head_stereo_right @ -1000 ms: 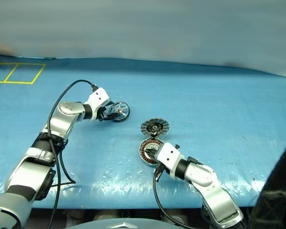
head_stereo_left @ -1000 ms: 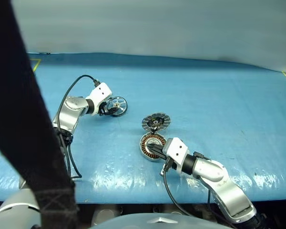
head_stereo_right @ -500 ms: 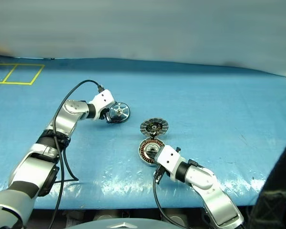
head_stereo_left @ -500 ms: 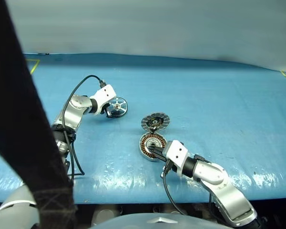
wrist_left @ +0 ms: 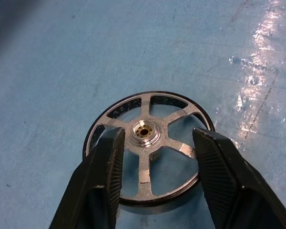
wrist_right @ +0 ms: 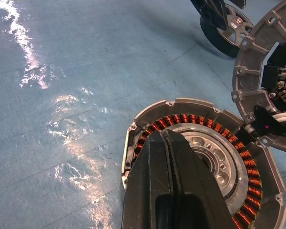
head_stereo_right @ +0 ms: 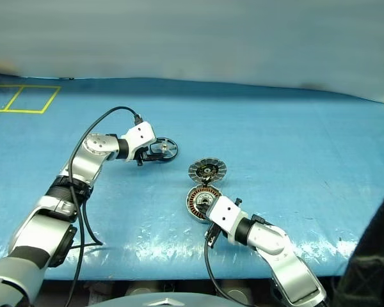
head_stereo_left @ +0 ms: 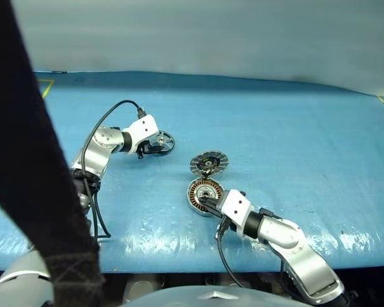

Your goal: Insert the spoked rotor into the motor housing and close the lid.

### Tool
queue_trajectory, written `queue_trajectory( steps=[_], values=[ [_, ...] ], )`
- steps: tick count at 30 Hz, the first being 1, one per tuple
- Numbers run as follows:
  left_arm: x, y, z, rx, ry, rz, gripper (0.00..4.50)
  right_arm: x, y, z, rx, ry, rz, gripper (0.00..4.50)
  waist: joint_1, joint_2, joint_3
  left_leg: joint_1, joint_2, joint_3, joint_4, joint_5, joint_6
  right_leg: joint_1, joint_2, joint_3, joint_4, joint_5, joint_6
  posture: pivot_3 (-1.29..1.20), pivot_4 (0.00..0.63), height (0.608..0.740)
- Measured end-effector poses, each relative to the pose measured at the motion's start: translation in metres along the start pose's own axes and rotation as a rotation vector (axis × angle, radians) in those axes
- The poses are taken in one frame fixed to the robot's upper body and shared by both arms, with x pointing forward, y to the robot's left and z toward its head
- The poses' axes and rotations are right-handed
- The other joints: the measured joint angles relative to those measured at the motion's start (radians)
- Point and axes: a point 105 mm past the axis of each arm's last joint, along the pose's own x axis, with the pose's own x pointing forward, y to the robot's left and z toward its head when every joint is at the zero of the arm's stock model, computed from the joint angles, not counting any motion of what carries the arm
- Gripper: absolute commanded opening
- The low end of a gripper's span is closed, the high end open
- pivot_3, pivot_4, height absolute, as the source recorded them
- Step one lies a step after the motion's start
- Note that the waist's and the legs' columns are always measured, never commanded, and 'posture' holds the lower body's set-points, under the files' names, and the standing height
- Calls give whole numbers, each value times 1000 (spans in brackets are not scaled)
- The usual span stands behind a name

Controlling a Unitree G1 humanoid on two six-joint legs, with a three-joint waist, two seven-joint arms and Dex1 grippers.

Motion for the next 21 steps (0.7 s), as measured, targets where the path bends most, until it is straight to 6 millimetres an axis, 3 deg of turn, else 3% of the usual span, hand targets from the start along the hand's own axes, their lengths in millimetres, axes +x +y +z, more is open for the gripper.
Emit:
queue_trajectory(
  steps=[21],
  values=[
    [14, -3, -14, -11, 87, -3, 2589, 0, 0, -7, -18, 31, -14, 0, 0, 0, 0, 2, 0, 0, 1, 0, 0, 2, 0, 0, 1, 0, 1, 0, 150, 740]
  ],
)
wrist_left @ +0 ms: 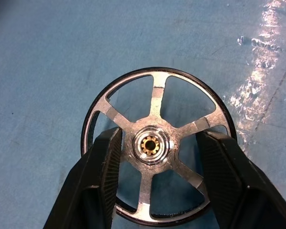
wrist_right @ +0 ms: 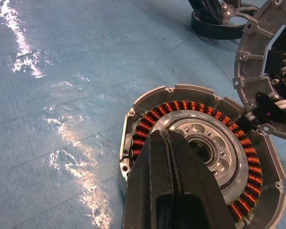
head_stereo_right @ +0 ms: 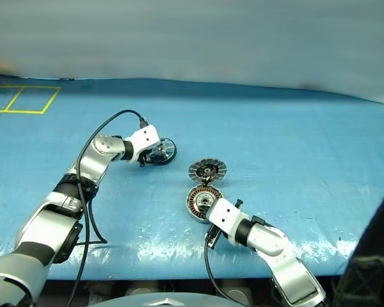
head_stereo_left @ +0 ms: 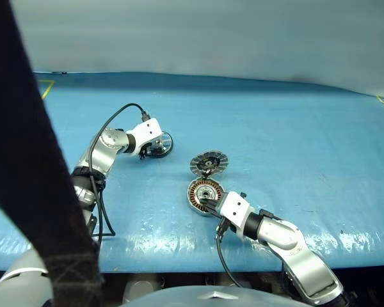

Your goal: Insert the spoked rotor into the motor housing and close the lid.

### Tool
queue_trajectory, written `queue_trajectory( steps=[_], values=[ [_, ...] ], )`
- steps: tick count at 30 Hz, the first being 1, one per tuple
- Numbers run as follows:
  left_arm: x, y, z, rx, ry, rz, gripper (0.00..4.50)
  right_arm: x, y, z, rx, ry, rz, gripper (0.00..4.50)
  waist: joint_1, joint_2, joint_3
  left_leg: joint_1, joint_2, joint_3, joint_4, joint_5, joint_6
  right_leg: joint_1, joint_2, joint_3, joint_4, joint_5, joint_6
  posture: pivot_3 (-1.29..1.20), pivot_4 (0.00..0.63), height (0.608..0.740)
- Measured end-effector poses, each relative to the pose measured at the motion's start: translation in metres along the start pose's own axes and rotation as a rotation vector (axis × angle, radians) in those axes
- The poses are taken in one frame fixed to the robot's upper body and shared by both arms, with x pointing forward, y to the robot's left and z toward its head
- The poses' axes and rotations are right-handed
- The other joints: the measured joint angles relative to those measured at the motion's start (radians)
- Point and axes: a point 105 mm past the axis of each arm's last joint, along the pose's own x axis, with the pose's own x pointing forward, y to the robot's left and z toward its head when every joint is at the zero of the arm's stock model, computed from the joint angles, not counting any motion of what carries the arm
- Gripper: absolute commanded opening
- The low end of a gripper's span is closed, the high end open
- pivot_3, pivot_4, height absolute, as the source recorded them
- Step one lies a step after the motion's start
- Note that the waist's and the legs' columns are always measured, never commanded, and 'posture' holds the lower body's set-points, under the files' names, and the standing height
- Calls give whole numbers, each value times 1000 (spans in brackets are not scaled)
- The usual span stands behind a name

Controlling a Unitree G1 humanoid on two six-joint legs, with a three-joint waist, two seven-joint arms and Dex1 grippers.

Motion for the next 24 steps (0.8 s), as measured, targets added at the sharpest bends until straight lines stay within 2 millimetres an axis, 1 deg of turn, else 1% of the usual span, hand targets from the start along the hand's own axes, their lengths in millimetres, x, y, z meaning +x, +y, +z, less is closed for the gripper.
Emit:
queue_trajectory(
  steps=[2, 6, 14, 17, 21, 23, 24],
  values=[
    [0, 0, -1, -3, 5, 3, 2589, 0, 0, 0, -2, 0, -1, 0, 0, 0, 0, 0, 0, 0, 0, 0, 0, 0, 0, 0, 1, 0, 0, 0, 150, 740],
    [-2, 2, -2, 3, 12, 13, 1828, 0, 0, -1, -8, 0, -4, 0, 0, 1, -1, 1, 0, 0, 0, 0, 0, 1, 0, 0, 1, 0, 0, 0, 150, 740],
    [-2, -1, -3, 50, 9, 4, 1812, 0, 0, -1, -15, 3, -5, 0, 0, 1, -2, 2, 0, 0, 1, 0, 0, 1, 0, 1, 2, 0, 0, 0, 150, 740],
    [-3, -4, -4, 43, -10, 6, 1812, 0, 0, -1, -14, 0, -5, 0, -1, 1, -2, 2, 1, 0, 1, 0, 0, 1, 0, 1, 2, 0, 0, 0, 150, 740],
    [-12, -21, -1, -5, -131, -46, 1812, 1, 0, -1, 16, -20, -11, 0, -2, 2, -3, 1, 6, 0, 1, 0, 0, 0, 0, 1, 2, 0, -1, 0, 150, 740],
    [-21, -37, 2, -51, -211, -119, 1812, -1, 0, 1, 47, -39, -12, 0, -1, 2, -3, 1, 6, 1, 1, 0, 0, -1, -1, 1, 2, 0, -1, 0, 150, 740],
    [-29, -47, 5, -74, -255, -168, 1812, -3, -1, 4, 68, -56, -10, 0, -1, 2, -2, 0, 6, 1, 1, 0, 0, -1, -1, 1, 2, 0, -1, 0, 150, 740]
  ],
)
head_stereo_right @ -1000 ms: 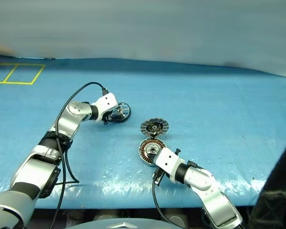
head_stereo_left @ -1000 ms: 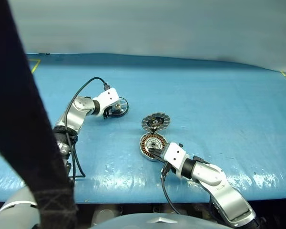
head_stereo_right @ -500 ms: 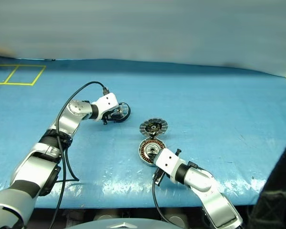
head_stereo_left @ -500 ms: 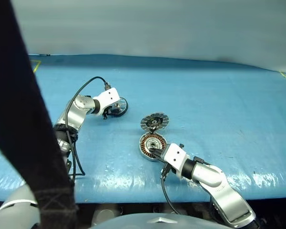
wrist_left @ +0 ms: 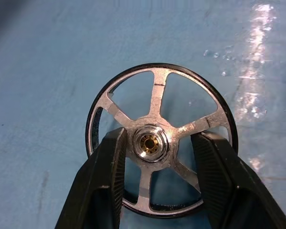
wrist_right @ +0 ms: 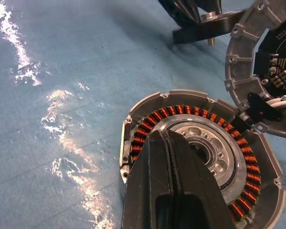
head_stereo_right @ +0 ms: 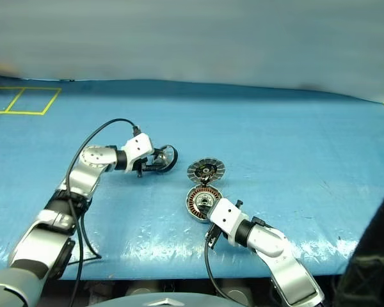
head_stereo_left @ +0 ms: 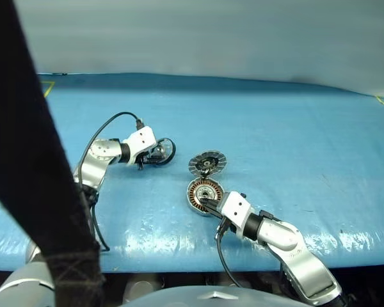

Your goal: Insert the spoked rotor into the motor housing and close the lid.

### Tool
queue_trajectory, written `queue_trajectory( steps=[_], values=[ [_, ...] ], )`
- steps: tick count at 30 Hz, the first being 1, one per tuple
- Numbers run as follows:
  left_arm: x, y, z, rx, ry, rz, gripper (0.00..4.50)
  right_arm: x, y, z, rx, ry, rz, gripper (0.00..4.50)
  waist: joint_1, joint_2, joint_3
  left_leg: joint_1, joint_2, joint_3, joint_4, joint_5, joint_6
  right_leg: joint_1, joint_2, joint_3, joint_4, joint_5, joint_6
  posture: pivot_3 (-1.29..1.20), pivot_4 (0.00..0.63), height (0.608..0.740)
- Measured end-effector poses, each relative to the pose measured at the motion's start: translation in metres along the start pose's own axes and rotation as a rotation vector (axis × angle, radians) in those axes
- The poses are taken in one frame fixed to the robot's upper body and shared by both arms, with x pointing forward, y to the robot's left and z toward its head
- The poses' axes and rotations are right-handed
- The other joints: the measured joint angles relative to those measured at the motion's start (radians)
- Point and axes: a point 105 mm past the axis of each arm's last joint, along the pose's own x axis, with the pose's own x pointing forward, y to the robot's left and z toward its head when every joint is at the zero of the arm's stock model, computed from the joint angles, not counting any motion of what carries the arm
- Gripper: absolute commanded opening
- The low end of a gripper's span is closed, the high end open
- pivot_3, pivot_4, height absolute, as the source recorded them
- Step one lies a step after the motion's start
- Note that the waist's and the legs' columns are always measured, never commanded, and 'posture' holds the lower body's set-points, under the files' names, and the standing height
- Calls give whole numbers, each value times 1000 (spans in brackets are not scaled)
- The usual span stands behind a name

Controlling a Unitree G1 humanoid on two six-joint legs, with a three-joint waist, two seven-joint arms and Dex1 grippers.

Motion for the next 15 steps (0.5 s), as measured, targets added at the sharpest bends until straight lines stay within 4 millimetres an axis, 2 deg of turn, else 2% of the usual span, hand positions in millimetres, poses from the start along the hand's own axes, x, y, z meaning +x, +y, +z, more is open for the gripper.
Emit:
queue_trajectory(
  steps=[2, 7, 15],
  values=[
    [-8, -17, 4, -31, -49, -68, 1812, -5, -1, 6, 29, -27, -2, 0, 1, 0, 0, 0, 0, 0, 0, 0, 0, 0, 0, 0, 0, 0, 0, 0, 150, 740],
    [-34, -35, 9, -30, -46, -101, 1812, -14, -5, 21, 73, -82, -4, 0, -1, 1, 1, 1, 1, -1, 1, 0, 0, 1, 0, 0, 0, 0, 0, 0, 150, 740],
    [-32, -61, 35, -22, -144, -146, 1812, -19, -10, 20, 77, -56, -9, 0, 4, 1, 1, 1, 0, -1, 1, 0, 0, 1, 0, 0, 0, -2, -3, 0, 150, 740]
  ],
)
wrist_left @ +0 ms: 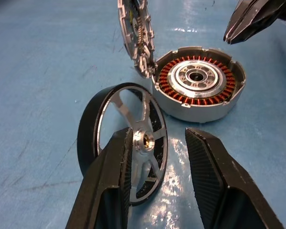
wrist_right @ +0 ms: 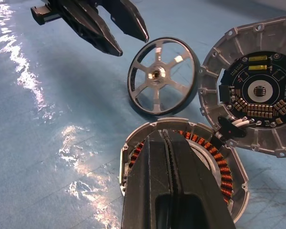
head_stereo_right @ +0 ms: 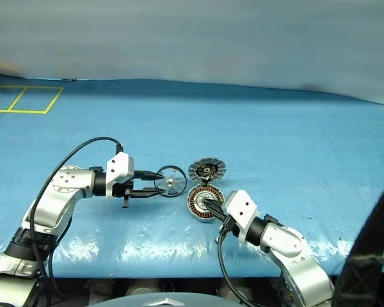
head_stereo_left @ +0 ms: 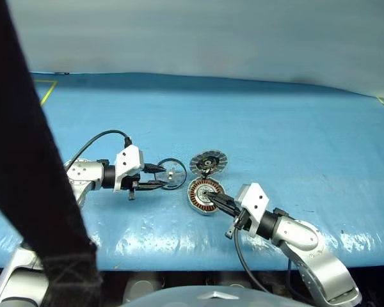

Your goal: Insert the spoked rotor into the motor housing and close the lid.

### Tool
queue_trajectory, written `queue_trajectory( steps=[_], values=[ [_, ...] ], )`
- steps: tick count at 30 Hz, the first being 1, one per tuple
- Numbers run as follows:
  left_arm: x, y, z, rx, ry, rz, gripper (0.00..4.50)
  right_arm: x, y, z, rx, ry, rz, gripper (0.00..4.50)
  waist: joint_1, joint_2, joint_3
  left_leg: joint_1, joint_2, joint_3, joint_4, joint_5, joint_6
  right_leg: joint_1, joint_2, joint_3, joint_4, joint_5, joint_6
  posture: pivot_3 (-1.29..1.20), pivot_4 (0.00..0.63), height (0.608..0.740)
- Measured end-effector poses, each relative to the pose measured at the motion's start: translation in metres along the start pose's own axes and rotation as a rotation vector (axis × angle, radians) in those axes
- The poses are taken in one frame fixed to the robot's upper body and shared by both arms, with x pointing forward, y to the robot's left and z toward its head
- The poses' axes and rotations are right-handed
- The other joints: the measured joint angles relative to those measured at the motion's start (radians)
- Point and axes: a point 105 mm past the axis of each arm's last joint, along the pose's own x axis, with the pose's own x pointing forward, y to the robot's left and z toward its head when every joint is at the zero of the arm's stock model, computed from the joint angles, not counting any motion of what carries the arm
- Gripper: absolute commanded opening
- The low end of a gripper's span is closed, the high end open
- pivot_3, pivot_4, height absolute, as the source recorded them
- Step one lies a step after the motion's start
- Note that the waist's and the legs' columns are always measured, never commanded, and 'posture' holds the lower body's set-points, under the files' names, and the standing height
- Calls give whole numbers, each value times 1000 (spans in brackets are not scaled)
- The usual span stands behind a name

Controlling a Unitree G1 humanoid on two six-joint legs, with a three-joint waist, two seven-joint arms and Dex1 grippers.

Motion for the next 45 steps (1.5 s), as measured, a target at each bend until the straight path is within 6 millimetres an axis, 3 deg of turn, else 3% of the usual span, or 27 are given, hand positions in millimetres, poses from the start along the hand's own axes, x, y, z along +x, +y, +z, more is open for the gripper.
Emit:
queue_trajectory(
  steps=[4, 9, 13, 16, 19, 22, 29, 33, 37, 45],
  values=[
    [2, 0, -14, 9, 71, 19, 1812, 0, -2, -1, -9, 13, 0, 0, -2, 0, 0, 0, 1, 0, 0, 0, 0, -1, 1, 0, 0, 0, 0, 0, 150, 740],
    [-12, 19, -28, 64, 178, 109, 1812, -1, -3, -4, -25, 37, -1, 0, 0, 0, 0, 0, 1, 0, 0, 0, 0, -1, 1, 0, 0, 0, 0, 0, 150, 740],
    [-16, 37, -2, 55, 53, 177, 1812, 0, -1, -7, -32, 49, 5, 0, 4, 0, 0, -1, 0, 0, 0, 0, 0, -1, 0, 0, -1, 0, 0, 0, 150, 740],
    [-25, 49, 29, 57, -62, 190, 1812, 1, -1, -10, -31, 59, 8, 0, 0, 0, 0, -1, 0, 0, 0, 0, 0, -1, 1, 0, -1, 2, 3, 0, 150, 740],
    [-27, 54, 41, 112, -43, 164, 1812, 3, 0, -12, -33, 64, 11, 0, -2, 0, 1, 0, 0, 0, 0, 0, 0, -1, 1, 0, -1, 2, 3, 0, 150, 740],
    [-21, 69, 36, 136, 40, 178, 1812, 6, 2, -11, -38, 57, 18, 0, 0, 0, 1, 0, -5, 0, 0, 0, 0, 0, 2, 0, -1, 0, 5, 0, 150, 740],
    [13, 83, -3, 108, 263, 113, 1812, 11, 2, -11, -51, 51, 15, 0, 1, -1, 1, -1, -7, 1, 0, 0, 1, -1, 1, 1, -1, 1, 6, 0, 150, 740],
    [35, 80, 2, 165, 255, -9, 1812, 9, 4, -15, -37, 59, -2, 0, 2, -1, 1, -3, -7, 0, 0, 0, 1, -2, 1, 0, -2, 2, 3, 0, 150, 740],
    [44, 85, -2, 216, 291, -40, 1812, 7, 6, -21, -24, 80, -25, 0, -1, -1, 1, -3, -7, 1, 0, 0, 1, -2, 1, 0, -2, 2, 3, 0, 150, 740],
    [41, 81, -2, 266, 304, -139, 1812, 4, 9, -27, -19, 92, -50, 0, -3, -1, 1, -3, -6, 1, 0, 0, 1, -2, 1, 1, -2, 2, 4, 0, 150, 740]
  ],
)
